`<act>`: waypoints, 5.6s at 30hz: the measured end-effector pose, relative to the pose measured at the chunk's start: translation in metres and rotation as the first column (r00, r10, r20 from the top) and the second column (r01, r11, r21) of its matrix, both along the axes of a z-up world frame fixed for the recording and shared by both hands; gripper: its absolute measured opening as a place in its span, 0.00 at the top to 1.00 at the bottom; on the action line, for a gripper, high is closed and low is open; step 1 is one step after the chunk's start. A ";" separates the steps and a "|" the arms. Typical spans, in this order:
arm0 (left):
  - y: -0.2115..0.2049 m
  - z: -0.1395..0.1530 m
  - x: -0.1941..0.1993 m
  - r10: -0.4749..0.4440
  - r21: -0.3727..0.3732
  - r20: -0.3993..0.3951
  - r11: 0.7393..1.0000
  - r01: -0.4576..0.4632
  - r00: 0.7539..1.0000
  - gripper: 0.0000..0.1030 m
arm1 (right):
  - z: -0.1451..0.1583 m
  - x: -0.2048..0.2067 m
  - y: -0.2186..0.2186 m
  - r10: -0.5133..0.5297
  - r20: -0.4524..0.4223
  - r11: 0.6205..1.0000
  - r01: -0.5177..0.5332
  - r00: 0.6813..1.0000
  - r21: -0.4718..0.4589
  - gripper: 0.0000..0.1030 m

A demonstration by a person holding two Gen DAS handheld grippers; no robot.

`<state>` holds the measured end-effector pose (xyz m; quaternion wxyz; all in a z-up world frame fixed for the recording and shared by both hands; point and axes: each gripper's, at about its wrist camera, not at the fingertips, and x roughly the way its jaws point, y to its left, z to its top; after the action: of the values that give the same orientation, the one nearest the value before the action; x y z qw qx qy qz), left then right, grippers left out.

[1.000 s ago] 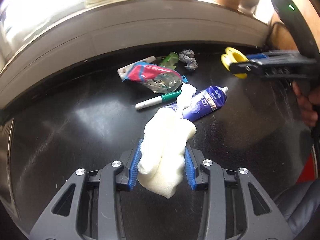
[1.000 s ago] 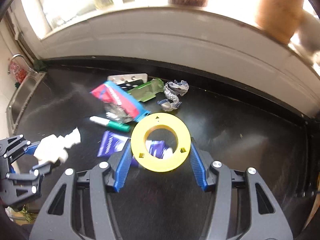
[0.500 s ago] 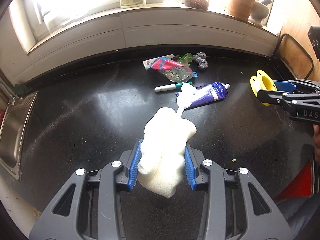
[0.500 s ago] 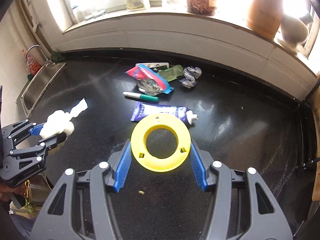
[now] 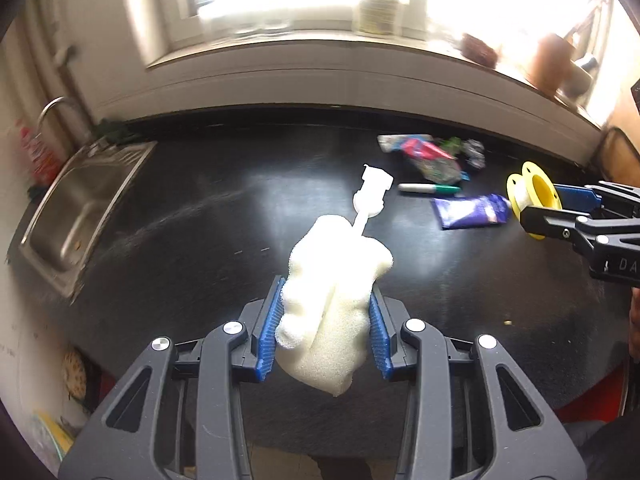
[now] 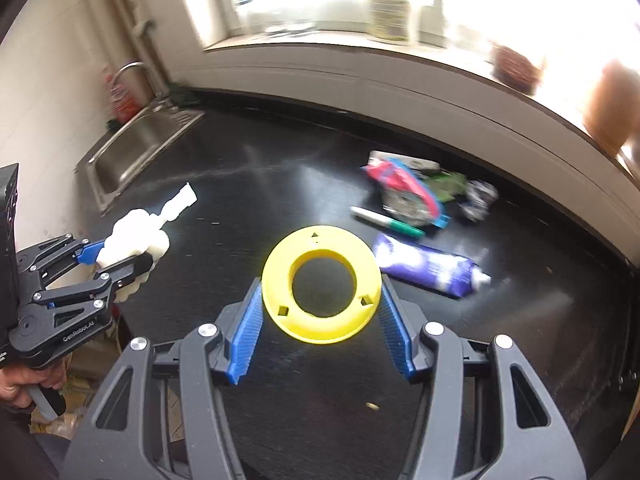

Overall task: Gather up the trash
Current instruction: 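Carry foam and tape roll down to the floor bin and open both tools, then move both open tools back over the counter items, then grasp the green-capped marker with the left tool while the right tool grasps the crumpled foil, then carry marker and foil to the bin and open both tools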

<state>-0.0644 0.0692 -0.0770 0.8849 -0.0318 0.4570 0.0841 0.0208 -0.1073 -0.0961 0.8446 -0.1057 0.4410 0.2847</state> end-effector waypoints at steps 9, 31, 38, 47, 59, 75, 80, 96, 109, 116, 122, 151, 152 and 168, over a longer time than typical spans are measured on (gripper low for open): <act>0.107 -0.001 -0.100 0.340 0.001 -0.010 0.940 -0.340 0.940 0.63 | -0.006 -0.057 0.172 0.385 -0.042 0.923 -0.384 0.922 0.029 0.47; 0.277 -0.140 -0.317 0.717 -0.114 -0.230 0.651 -0.750 0.658 0.63 | -0.143 -0.235 0.449 0.741 -0.300 0.616 -0.786 0.600 -0.052 0.47; 0.294 -0.168 -0.311 0.694 -0.122 -0.226 0.676 -0.727 0.684 0.42 | -0.169 -0.240 0.474 0.732 -0.306 0.605 -0.787 0.609 -0.120 0.31; 0.293 -0.182 -0.303 0.692 -0.089 -0.261 0.677 -0.730 0.673 0.11 | -0.145 -0.220 0.442 0.708 -0.316 0.648 -0.759 0.631 -0.065 0.30; 0.309 -0.201 -0.262 0.634 -0.208 -0.335 0.671 -0.712 0.696 0.08 | -0.079 -0.180 0.369 0.664 -0.284 0.715 -0.698 0.692 -0.028 0.26; 0.292 -0.197 -0.245 0.606 -0.355 -0.321 0.635 -0.685 0.728 0.08 | -0.009 -0.118 0.264 0.476 -0.137 0.879 -0.470 0.868 0.080 0.23; 0.273 -0.147 -0.232 0.619 -0.269 -0.236 0.699 -0.662 0.749 0.08 | 0.005 -0.085 0.189 0.348 -0.096 0.935 -0.339 0.932 0.104 0.23; -0.028 -0.026 0.041 -0.137 -0.151 0.024 0.979 0.140 0.990 0.08 | -0.005 0.009 -0.101 -0.206 -0.048 0.971 0.210 0.977 0.115 0.22; -0.107 -0.043 0.144 -0.367 0.068 -0.005 0.928 0.366 0.930 0.08 | -0.030 0.081 -0.166 -0.201 -0.098 0.971 0.211 0.975 0.108 0.22; -0.103 -0.094 0.201 -0.498 0.129 -0.083 0.853 0.505 0.863 0.08 | -0.064 0.143 -0.161 -0.217 -0.159 0.972 0.229 0.963 0.054 0.22; -0.106 -0.125 0.237 -0.605 0.133 -0.125 0.775 0.617 0.787 0.08 | -0.096 0.201 -0.135 -0.231 -0.176 0.973 0.232 0.957 -0.017 0.22; -0.112 -0.090 0.164 -0.437 -0.056 -0.091 0.899 0.434 0.895 0.88 | -0.060 0.181 -0.118 -0.244 -0.037 0.968 0.241 0.969 -0.071 0.74; -0.113 -0.083 0.156 -0.412 -0.054 -0.086 0.911 0.409 0.907 0.88 | -0.054 0.169 -0.121 -0.238 -0.030 0.970 0.236 0.971 -0.063 0.74; -0.076 -0.038 0.064 -0.143 -0.052 -0.086 0.989 0.139 0.986 0.88 | -0.039 0.024 -0.100 -0.149 -0.050 0.989 0.148 0.988 -0.016 0.74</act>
<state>0.0001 -0.0071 -0.1153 0.8663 -0.0157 0.4991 0.0121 0.0447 -0.2072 -0.1354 0.8514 -0.0705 0.4706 0.2207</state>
